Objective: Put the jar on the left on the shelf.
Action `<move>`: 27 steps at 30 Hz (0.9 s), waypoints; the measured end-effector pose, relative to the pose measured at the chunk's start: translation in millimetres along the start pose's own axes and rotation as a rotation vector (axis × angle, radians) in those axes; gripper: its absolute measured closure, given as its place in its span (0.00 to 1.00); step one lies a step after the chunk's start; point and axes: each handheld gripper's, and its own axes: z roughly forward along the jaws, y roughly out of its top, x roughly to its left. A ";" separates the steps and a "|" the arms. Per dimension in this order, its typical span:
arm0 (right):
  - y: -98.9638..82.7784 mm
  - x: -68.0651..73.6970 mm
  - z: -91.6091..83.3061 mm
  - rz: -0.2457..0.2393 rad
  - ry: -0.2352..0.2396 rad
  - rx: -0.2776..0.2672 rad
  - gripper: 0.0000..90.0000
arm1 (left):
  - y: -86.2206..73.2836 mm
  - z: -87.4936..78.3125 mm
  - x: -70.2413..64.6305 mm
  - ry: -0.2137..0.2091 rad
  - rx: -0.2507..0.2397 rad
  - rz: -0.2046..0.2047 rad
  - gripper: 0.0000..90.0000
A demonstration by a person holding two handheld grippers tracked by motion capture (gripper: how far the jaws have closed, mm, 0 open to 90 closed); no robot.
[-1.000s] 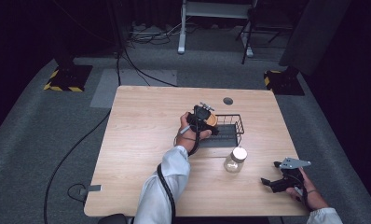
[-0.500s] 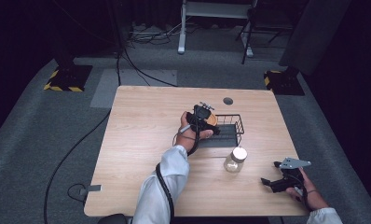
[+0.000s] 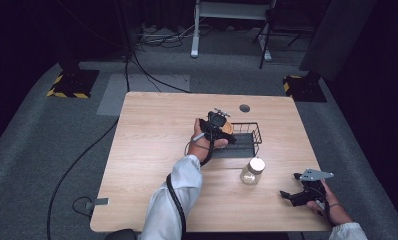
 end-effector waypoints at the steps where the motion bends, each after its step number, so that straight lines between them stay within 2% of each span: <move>1: 0.0 0.0 0.0 0.000 0.000 0.000 0.00 | 0.2 -1.2 -0.2 0.000 0.001 0.005 0.02; 7: 0.0 0.0 0.0 -0.001 0.000 0.000 0.00 | 1.5 -9.6 -2.4 0.005 -0.008 0.036 0.03; 11: 0.0 0.0 0.0 0.000 0.000 0.000 0.00 | 1.9 -13.9 -5.6 0.021 -0.004 0.082 0.03; 27: 0.0 0.0 0.0 -0.001 0.000 0.000 0.00 | -2.4 -31.0 -11.0 0.033 -0.016 0.158 0.02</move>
